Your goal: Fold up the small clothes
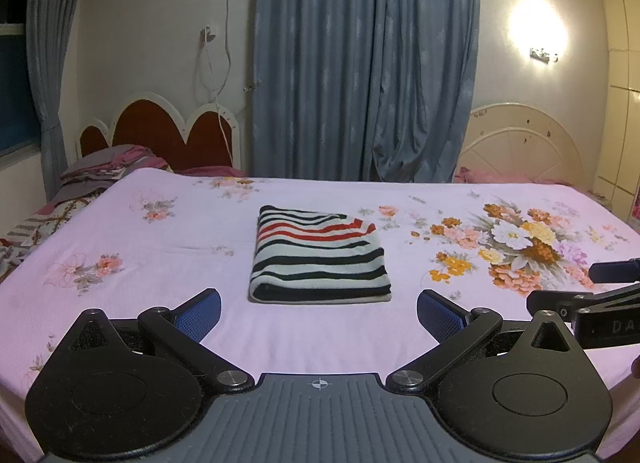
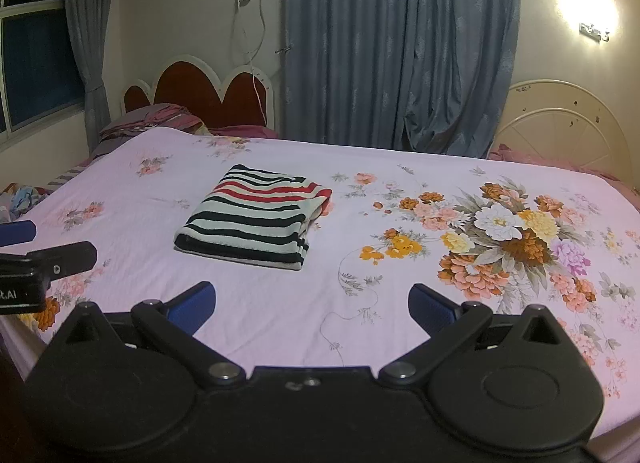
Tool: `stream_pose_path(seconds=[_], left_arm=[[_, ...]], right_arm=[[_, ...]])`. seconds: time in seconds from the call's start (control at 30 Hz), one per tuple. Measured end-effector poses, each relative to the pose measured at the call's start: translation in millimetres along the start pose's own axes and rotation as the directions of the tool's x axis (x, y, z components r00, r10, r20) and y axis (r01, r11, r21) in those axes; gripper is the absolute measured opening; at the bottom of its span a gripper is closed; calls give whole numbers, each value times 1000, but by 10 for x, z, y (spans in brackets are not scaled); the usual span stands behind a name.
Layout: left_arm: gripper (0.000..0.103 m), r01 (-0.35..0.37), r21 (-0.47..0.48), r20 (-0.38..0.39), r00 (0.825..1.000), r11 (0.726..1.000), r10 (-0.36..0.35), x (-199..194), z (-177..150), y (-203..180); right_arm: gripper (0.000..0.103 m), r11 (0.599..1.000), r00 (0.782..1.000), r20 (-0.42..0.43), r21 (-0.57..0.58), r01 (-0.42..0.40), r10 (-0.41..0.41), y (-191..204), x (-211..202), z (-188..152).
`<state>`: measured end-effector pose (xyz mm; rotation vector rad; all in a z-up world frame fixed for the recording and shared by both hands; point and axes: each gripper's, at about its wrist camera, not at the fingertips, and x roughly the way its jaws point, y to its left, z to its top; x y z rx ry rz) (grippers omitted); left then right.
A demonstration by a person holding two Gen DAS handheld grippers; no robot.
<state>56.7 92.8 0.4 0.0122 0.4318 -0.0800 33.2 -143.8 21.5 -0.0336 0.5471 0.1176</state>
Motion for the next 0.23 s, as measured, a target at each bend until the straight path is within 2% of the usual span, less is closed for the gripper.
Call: stream_pose_path(seconds=[0.23], left_arm=[[103, -7, -4, -3, 1000, 1000, 7, -20, 6, -19]], right_arm=[[102, 1000, 1000, 2, -9, -21, 21, -28, 19, -13]])
